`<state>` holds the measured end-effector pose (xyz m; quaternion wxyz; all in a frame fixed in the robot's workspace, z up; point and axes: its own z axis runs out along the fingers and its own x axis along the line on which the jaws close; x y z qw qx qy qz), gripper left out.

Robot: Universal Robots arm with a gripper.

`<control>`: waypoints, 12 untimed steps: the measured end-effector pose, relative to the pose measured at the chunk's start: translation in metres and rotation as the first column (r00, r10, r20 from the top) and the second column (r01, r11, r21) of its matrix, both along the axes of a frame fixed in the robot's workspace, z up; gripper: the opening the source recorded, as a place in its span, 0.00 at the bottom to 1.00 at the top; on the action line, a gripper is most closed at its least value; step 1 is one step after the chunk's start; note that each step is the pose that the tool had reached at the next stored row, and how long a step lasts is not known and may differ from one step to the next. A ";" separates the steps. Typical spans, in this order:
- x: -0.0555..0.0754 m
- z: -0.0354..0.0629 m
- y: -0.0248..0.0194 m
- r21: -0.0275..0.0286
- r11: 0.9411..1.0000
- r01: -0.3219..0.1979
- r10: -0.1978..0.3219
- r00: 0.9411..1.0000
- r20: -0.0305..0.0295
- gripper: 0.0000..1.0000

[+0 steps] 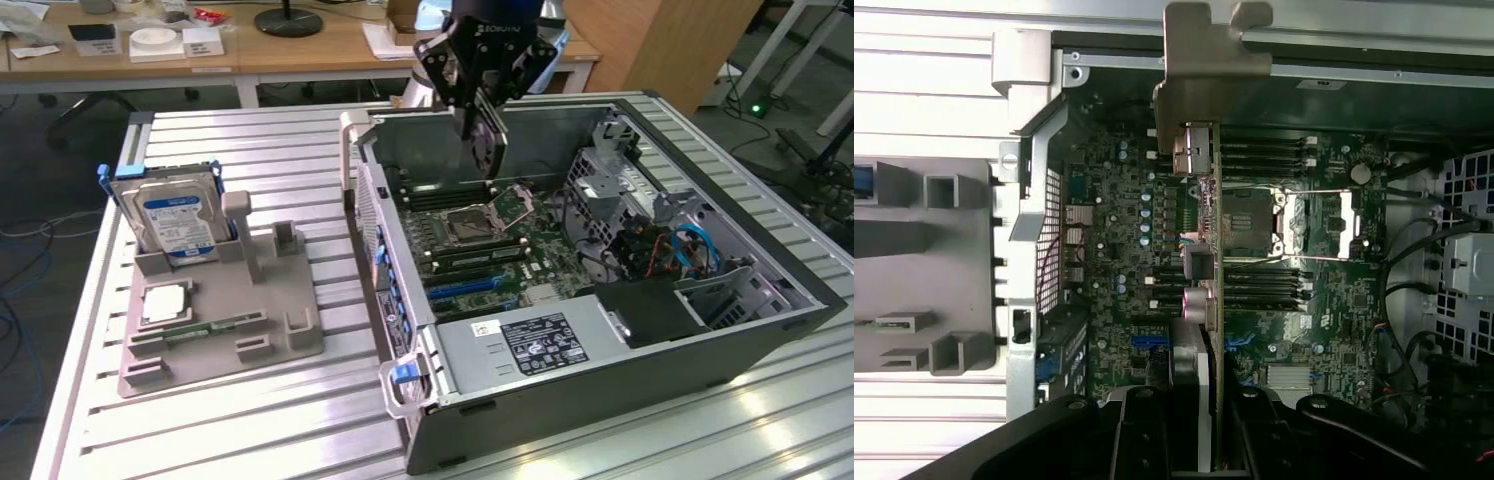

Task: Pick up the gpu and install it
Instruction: 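Pick up the gpu and move the gpu toward the slot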

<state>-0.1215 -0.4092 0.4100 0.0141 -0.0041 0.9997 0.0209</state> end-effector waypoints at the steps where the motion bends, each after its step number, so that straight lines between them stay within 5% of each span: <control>1: 0.001 0.0000 0.0000 0.000 1.000 0.000 0.000 1.000 0.000 0.28; 12: 0.014 0.0000 0.0000 0.000 1.000 0.000 0.000 1.000 0.000 0.28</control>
